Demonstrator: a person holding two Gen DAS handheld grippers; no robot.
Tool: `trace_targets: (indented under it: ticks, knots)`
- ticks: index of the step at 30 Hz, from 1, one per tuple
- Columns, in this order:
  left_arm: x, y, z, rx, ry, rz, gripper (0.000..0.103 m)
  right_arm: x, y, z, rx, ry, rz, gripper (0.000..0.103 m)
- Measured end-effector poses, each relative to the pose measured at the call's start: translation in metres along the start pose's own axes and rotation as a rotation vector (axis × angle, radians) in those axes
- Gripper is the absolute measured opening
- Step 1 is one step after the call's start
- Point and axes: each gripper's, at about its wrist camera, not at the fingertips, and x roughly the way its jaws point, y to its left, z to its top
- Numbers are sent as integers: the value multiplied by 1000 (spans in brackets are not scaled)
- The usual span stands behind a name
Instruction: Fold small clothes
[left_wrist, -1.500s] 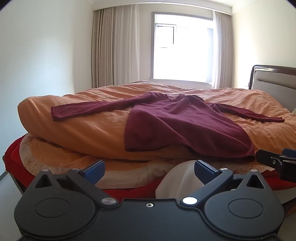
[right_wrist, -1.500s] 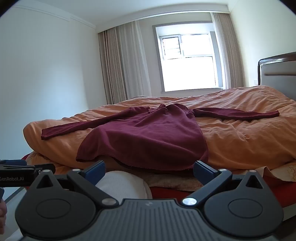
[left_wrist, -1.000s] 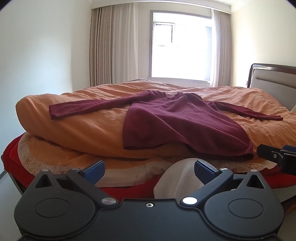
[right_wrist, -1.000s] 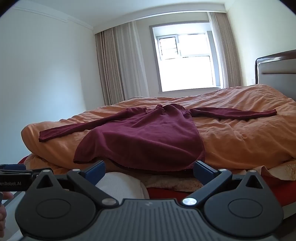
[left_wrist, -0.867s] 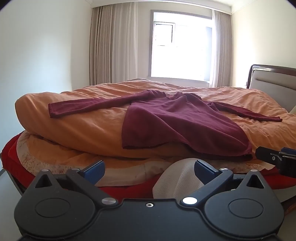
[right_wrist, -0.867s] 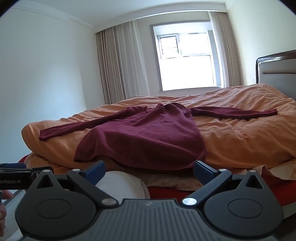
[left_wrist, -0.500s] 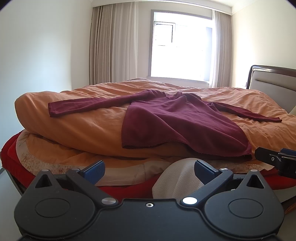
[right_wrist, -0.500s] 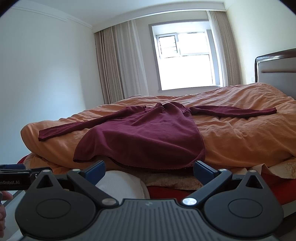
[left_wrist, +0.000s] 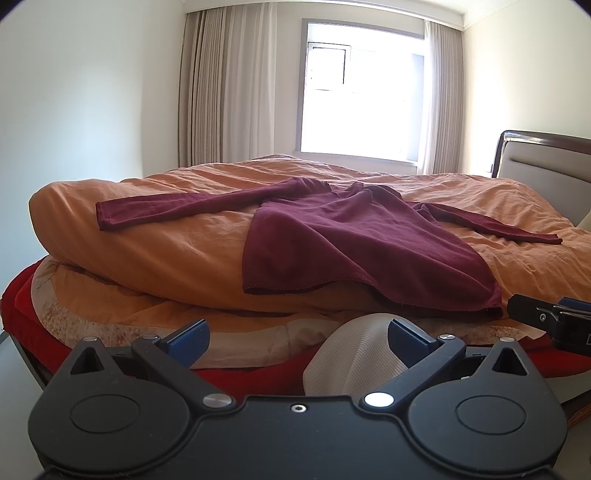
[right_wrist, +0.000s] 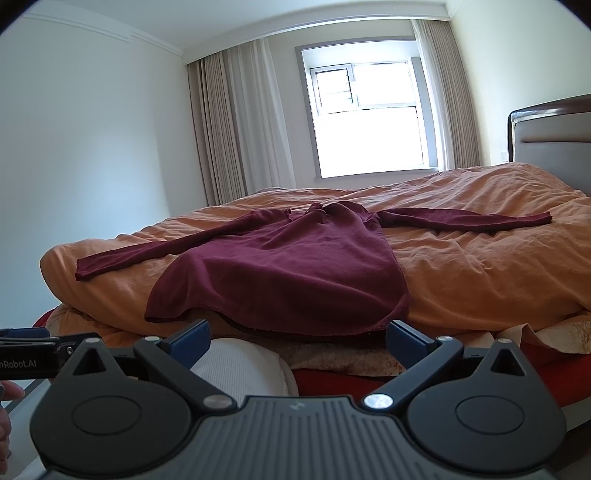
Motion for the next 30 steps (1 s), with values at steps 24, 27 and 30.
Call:
trace_targets:
  ticks: [24, 27, 30]
  knots:
    - [0, 0, -2, -5, 4, -2, 102, 1, 0, -2, -3, 9, 6, 103]
    - [-1, 1, -2, -7, 4, -2, 102, 1, 1, -2, -3, 9, 5, 103]
    - [0, 1, -2, -9, 4, -1, 102, 1, 1, -2, -3, 9, 5, 103]
